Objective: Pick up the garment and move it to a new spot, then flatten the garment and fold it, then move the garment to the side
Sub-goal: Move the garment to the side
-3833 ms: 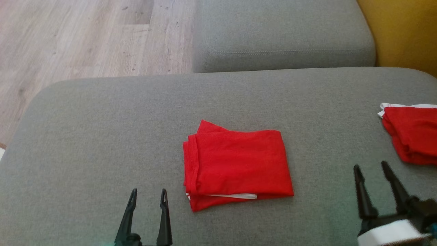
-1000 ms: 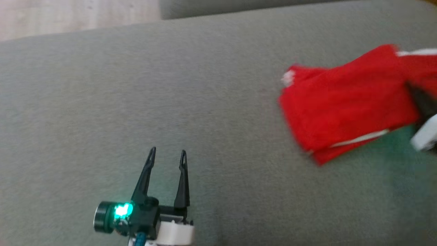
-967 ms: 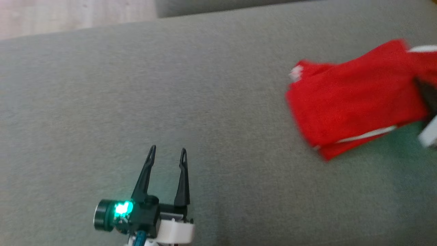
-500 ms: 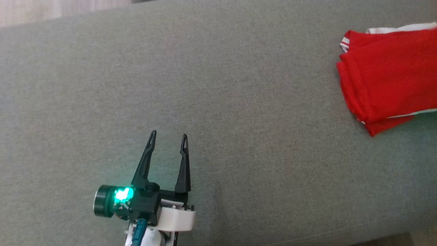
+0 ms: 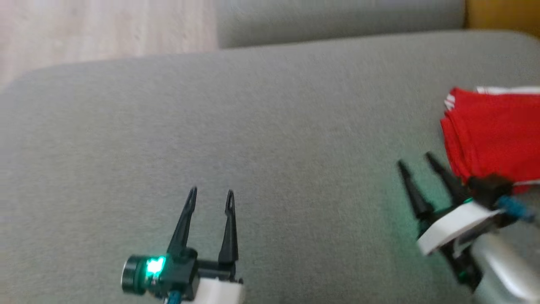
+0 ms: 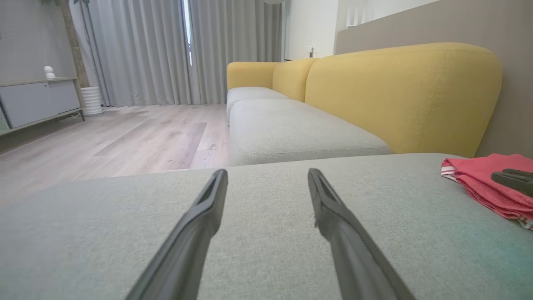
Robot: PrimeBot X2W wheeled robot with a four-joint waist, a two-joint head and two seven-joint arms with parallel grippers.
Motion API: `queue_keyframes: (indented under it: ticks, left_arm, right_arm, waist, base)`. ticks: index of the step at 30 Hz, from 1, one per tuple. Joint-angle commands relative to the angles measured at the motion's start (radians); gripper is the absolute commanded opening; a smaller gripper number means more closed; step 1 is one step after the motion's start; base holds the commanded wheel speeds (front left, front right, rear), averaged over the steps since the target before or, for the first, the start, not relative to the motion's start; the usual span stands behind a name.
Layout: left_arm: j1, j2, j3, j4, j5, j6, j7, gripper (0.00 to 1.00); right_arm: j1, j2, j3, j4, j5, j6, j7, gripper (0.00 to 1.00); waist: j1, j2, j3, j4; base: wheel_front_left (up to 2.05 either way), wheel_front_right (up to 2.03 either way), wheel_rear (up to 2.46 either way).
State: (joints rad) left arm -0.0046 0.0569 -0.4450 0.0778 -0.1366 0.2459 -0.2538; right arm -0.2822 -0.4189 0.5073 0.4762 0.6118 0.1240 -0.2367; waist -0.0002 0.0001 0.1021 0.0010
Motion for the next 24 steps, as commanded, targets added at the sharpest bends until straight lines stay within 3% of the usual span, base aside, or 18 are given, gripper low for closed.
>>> queue_keyframes:
  ticks: [1, 10, 13, 24]
  left_arm:
    - [-0.001, -0.007, 0.039, -0.032, -0.005, -0.002, -0.008, 1.0]
    - [0.084, -0.007, 0.097, -0.077, -0.001, -0.005, -0.008, 1.0]
    - [0.109, -0.007, 0.111, -0.101, -0.006, -0.021, -0.008, 1.0]
    - [0.185, -0.007, 0.162, -0.117, 0.012, -0.06, -0.008, 1.0]
  right_arm:
    - [0.018, 0.004, -0.006, -0.036, -0.042, 0.007, -0.02, 1.0]
    - [0.269, 0.222, -0.317, -0.298, -0.327, 0.007, -0.025, 1.0]
    - [0.363, 0.268, -0.382, -0.361, -0.388, 0.007, -0.025, 1.0]
    - [0.46, 0.298, -0.413, -0.403, -0.419, 0.007, -0.025, 1.0]
  waist:
    - [0.0002, -0.0001, -0.065, 0.047]
    - [0.0002, -0.0001, -0.139, 0.061]
    - [0.0002, -0.0001, -0.154, 0.062]
    - [0.0002, -0.0001, -0.182, 0.061]
  base:
    - [0.0, 0.0, 0.0]
    - [0.0, 0.0, 0.0]
    - [0.0, 0.0, 0.0]
    - [0.0, 0.0, 0.0]
